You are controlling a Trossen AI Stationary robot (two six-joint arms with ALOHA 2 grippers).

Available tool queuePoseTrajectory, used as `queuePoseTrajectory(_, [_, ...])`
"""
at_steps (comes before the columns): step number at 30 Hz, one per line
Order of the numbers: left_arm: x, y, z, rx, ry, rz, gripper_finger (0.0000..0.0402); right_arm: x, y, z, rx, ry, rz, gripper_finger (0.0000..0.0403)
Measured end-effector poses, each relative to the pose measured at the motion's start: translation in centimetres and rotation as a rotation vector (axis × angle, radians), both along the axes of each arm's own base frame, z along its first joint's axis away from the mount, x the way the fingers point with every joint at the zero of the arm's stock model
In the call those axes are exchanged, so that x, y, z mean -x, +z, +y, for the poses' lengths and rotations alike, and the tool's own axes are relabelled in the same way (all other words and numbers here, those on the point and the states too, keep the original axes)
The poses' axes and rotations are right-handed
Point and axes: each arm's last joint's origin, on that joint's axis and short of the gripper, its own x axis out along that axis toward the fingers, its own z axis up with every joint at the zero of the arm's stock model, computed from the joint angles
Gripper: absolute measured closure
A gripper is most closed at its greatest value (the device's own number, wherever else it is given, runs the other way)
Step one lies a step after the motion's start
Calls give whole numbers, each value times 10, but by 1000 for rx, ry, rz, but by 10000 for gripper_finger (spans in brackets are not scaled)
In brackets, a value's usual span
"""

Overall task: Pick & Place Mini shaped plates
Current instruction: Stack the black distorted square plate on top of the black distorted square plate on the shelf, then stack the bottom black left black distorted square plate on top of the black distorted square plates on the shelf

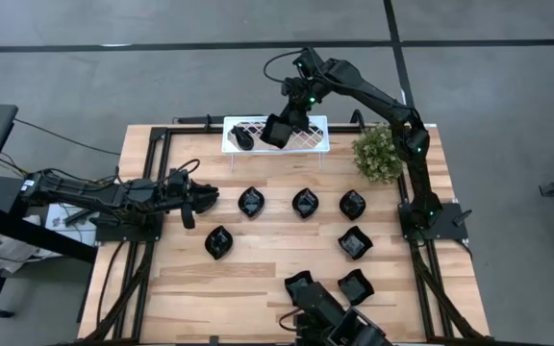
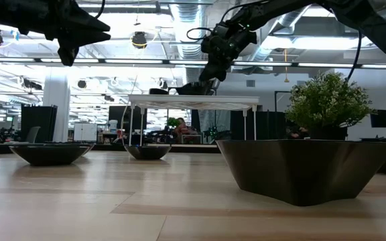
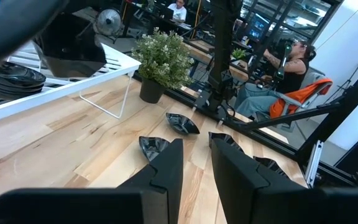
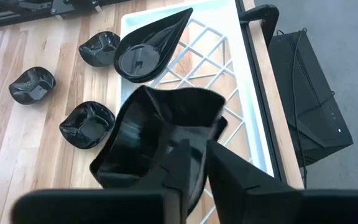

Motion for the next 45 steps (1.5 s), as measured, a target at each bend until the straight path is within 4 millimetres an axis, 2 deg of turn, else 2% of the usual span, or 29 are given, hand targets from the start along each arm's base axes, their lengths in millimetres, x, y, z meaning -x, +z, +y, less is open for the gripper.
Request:
queuePoseTrajectory(6, [0,0,0,0,0,0,315,0,0,0,1,-1,0,334])
queuePoseTrajectory(16, [0,0,0,0,0,1,315,1,2,0,6,-1,-5,332])
queuePoseTrajectory(19, [0,0,0,0,0,2,315,4,10,3,-4,2,7,332])
queuePoseTrajectory(26, [0,0,0,-25,-5,9,315,11,22,22,-64,53,89,332])
queuePoseTrajectory(31, [0,0,0,-26,-6,9,315,10,21,39,-139,139,130,332])
queuePoseTrajectory(41, [0,0,0,-26,-6,9,315,8,20,57,-188,201,175,332])
queuePoseTrajectory(45, [0,0,0,-30,-7,10,315,16,35,68,-180,211,174,332])
